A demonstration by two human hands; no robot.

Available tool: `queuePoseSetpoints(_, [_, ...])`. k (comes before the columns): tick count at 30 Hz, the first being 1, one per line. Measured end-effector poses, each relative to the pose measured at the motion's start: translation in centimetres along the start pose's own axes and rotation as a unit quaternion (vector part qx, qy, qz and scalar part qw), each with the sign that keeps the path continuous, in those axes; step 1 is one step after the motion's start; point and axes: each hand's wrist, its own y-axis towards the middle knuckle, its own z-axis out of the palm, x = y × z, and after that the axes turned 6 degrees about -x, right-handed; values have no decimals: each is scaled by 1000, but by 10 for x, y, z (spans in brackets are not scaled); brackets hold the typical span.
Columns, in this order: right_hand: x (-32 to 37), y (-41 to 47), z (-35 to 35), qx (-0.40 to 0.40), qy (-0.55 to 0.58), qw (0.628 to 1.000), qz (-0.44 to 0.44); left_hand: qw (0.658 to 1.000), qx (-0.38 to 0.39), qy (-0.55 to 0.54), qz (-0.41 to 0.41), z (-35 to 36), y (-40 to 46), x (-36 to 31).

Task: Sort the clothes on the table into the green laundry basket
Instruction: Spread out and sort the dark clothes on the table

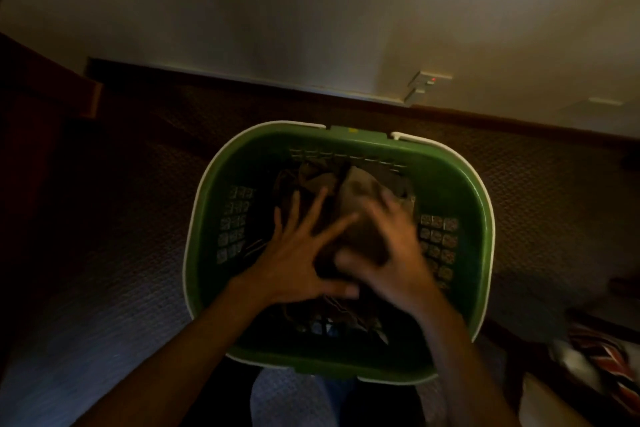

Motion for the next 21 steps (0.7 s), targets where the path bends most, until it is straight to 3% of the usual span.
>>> queuePoseSetpoints(1, [-5, 1, 16, 84, -136, 987, -26, 995, 39, 88, 33, 17, 1, 7])
queuePoseSetpoints(3, [-39, 13, 44, 150, -322, 933, -56, 979, 75, 178, 63, 52, 11, 43])
queuePoseSetpoints(6, [-96, 47, 76, 126, -390, 909, -71, 970, 108, 216, 21, 77, 38, 89])
queuePoseSetpoints(9, [-133, 88, 109, 66, -395, 915, -55, 973, 101, 206, -27, 113, 71, 120])
queuePoseSetpoints(12, [-174, 114, 139, 29, -417, 907, -55, 983, 81, 167, -13, 159, 101, 154])
queuePoseSetpoints(14, [-194, 117, 151, 19, -435, 898, -67, 978, 114, 174, -10, 167, 98, 156])
queuePoseSetpoints(19, [-113, 98, 97, 167, -396, 903, 0, 967, 174, 178, -54, 78, 87, 90])
queuePoseSetpoints(21, [-57, 77, 51, 160, -297, 941, 4, 984, 102, 138, -40, 19, 73, 53])
